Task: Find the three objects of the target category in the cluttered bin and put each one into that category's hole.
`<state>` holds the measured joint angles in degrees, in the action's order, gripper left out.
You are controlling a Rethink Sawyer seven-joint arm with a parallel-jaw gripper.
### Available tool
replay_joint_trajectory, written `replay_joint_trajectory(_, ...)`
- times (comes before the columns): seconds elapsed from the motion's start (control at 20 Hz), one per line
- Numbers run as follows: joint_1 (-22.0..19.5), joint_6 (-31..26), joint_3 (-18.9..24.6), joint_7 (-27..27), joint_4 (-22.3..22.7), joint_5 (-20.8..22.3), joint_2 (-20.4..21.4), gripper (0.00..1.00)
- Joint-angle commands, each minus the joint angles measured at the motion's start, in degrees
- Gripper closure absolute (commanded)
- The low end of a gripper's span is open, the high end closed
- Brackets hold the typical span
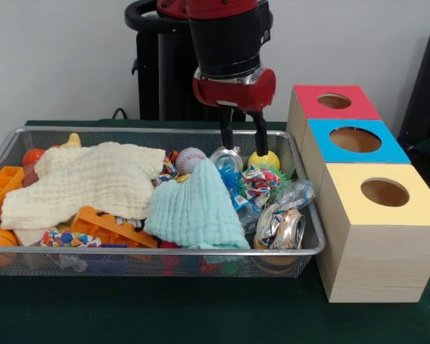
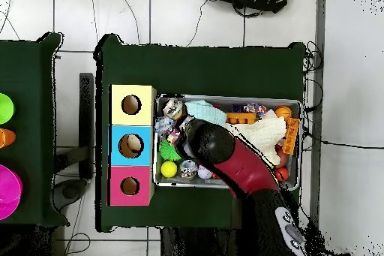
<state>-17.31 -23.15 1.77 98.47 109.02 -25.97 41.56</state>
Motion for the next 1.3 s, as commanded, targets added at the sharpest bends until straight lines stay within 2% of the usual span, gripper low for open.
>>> replay_joint_trajectory(0.05,-1.68,2.94,8.13,3.77,8.19,2.48,0.42,0.00)
replay_joint_trajectory(0.25,-0.24,3.99,7.91,6.00,7.35,2.21,-0.50,0.00)
replay_joint_trajectory(0.4,0.81,7.65,8.91,8.46,9.28,1.41,-0.37,0.00)
replay_joint_trajectory(0.5,1.53,7.65,8.54,9.06,9.64,1.30,0.18,0.00)
replay_joint_trajectory(0.65,0.50,9.64,9.59,8.49,11.20,1.96,0.26,0.00)
replay_joint_trajectory(0.9,-3.96,15.38,13.49,7.33,14.24,4.61,-1.23,0.00)
replay_joint_trajectory(1.3,-6.59,15.41,14.64,7.19,11.59,6.60,-4.20,0.00)
